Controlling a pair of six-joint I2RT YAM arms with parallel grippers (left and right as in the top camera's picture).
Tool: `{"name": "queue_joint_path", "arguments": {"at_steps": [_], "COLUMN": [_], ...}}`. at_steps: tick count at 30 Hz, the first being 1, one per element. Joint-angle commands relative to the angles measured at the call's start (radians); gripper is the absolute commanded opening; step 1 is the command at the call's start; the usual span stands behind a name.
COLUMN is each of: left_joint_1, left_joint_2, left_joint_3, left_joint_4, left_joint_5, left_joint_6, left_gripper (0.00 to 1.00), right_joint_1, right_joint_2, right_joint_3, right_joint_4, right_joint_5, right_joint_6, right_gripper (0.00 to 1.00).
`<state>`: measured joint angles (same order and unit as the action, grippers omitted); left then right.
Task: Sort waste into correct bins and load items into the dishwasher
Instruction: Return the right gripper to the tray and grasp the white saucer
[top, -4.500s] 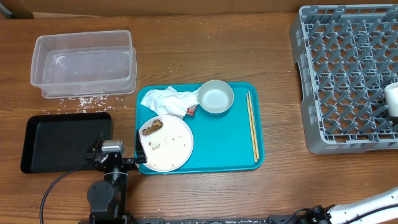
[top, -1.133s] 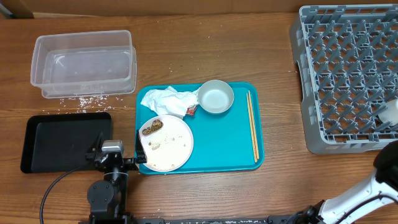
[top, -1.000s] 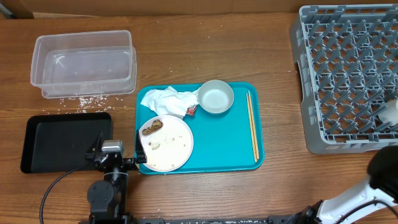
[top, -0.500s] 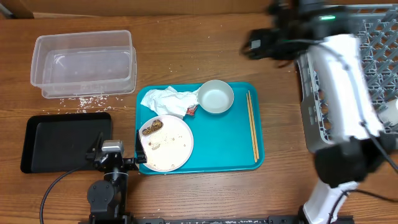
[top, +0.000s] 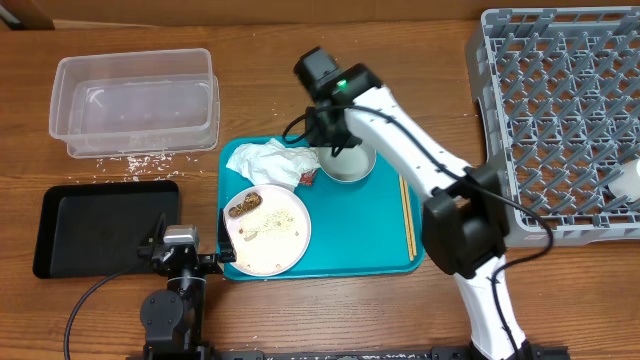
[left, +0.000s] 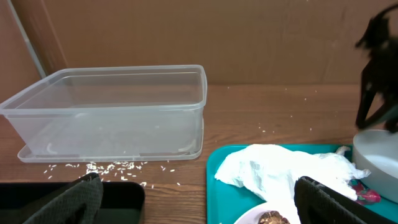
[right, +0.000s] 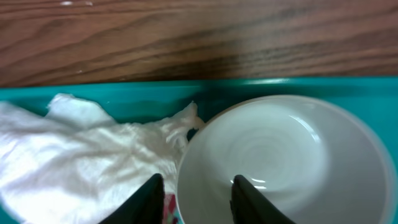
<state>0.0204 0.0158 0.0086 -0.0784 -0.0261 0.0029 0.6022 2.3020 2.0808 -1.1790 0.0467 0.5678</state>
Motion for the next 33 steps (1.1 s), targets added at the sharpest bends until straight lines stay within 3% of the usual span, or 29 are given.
{"name": "queue_joint_path", "arguments": {"at_steps": [1,24,28,31,33], "left_joint_1": [0.005,0.005,0.005,0.005,0.005], "left_joint_2": [-0.01,-0.01,-0.01,-0.01,-0.01], "left_joint_3": [-0.004,-0.004,-0.004,-0.004,-0.004], "left_joint_4": [0.002,0.002,0.002,0.002,0.002], "left_joint_5": [0.009,0.009,0.009,0.009,0.009], "left_joint_6": [-0.006,-0.006,-0.006,-0.006,-0.006], "left_gripper": [1.0,1.0,1.0,1.0,1.0], "right_joint_1": [0.009,0.021,0.034,0.037,0.035], "right_joint_2": [0.04,0.079,0.079,0.079,0.077], "right_joint_3": [0.0,0.002,0.002,0.002,0.008], "right_joint_4": [0.005,-0.118,-0.11,-0.118,-0.127], "right_joint_5": [0.057,0.072,0.072,0.05,0.02], "right_joint_6": [0.156,0.192,0.192,0.191,0.187], "right_gripper": [0.33,0.25,0.2,0.04,0.04]}}
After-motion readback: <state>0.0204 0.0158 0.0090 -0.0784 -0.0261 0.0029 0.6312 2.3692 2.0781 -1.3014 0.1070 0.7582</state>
